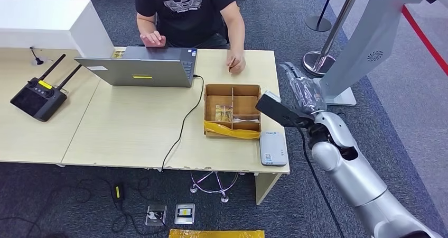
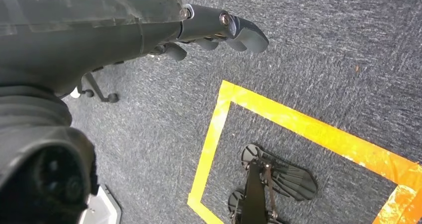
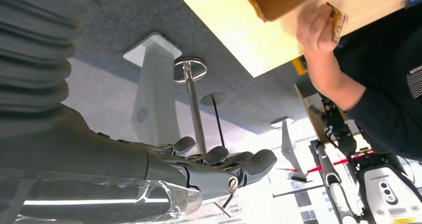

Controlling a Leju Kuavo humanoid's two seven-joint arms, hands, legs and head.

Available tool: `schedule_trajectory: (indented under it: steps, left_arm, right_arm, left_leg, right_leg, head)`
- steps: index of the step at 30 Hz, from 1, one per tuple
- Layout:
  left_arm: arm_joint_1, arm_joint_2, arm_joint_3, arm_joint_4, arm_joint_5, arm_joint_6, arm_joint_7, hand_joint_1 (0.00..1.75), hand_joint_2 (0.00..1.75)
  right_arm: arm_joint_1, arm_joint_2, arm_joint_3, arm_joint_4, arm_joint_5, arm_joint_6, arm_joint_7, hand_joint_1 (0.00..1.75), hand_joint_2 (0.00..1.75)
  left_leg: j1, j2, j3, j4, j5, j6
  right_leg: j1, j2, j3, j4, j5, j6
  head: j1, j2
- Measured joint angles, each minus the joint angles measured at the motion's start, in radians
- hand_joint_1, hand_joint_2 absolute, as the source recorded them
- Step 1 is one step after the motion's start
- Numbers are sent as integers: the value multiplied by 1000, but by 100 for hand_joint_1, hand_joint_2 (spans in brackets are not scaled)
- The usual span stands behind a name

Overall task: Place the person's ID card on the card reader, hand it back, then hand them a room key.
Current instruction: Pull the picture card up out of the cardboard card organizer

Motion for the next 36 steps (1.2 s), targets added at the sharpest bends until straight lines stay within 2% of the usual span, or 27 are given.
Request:
schedule_trajectory:
  steps: [5,11,17,25,32,36]
  left_arm:
    - [-1,-2,0,0,8,4,3,0,0]
    - [-2,-8,0,0,26,6,14,0,0]
    - [-3,-15,3,0,81,23,29,0,0]
    - [-4,-23,4,0,88,40,35,0,0]
    - [-5,-30,4,0,92,49,45,0,0]
    - [-5,-33,4,0,96,60,51,0,0]
  right_arm:
    - [81,-4,-43,-166,98,70,52,0,175]
    - [173,-5,-55,-303,209,66,63,0,175]
    - [219,8,-26,-320,286,28,46,0,175]
    - [230,32,27,-320,327,34,43,0,175]
    - [231,39,62,-320,327,45,44,0,175]
    - [228,44,85,-315,284,55,46,0,175]
  left_leg:
    - [0,0,0,0,0,0]
    - [0,0,0,0,0,0]
    - [0,0,0,0,0,0]
    - [0,0,-1,0,0,0]
    - [0,0,-1,0,0,0]
    - [0,0,-1,0,0,0]
  right_leg:
    - [0,0,0,0,0,0]
    - [0,0,0,0,0,0]
    - [0,0,0,0,0,0]
    - [0,0,0,0,0,0]
    - [0,0,0,0,0,0]
    - [0,0,0,1,0,0]
  head:
    - [0,0]
    - [0,0]
    - [0,0]
    - [0,0]
    - [0,0]
    - [0,0]
